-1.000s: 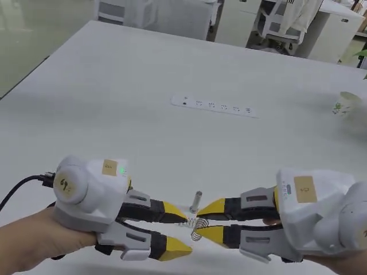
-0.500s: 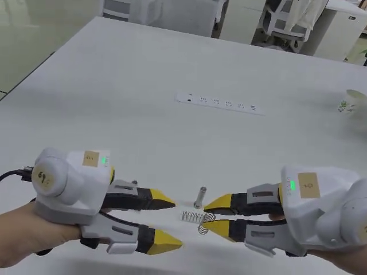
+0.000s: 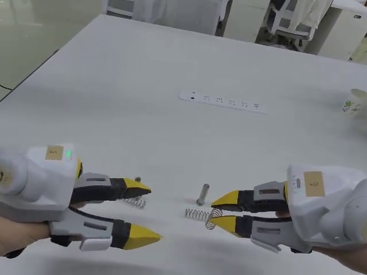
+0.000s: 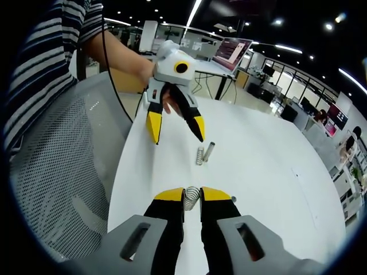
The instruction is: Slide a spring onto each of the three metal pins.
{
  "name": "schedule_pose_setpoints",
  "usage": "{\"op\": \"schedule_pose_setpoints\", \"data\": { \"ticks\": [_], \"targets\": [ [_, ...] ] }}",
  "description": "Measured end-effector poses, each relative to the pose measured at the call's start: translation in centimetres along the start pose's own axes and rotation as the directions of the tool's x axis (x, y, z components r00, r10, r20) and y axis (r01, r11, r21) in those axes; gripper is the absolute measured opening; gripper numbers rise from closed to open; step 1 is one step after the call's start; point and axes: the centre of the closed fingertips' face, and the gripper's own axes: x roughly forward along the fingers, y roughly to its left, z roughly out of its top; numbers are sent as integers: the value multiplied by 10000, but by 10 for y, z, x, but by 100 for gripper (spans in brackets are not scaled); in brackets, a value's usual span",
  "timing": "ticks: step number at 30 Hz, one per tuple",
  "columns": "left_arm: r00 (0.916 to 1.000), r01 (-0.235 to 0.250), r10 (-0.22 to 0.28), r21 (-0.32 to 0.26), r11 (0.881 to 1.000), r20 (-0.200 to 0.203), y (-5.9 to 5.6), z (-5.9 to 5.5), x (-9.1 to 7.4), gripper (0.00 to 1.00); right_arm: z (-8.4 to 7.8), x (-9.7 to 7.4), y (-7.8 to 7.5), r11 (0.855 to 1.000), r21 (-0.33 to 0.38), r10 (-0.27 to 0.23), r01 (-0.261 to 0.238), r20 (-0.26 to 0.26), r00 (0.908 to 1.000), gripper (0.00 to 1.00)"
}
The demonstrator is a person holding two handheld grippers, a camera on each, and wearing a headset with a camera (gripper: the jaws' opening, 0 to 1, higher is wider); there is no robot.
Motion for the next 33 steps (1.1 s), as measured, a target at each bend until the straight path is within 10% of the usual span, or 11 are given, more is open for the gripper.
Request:
{"op": "schedule_pose_setpoints", "data": {
  "ticks": [33],
  "targets": [
    [9715, -2324, 2356, -919, 9683, 260, 45, -14, -39, 98, -24, -13, -10, 9975, 586, -355, 383, -470, 9983, 7]
  ]
}}
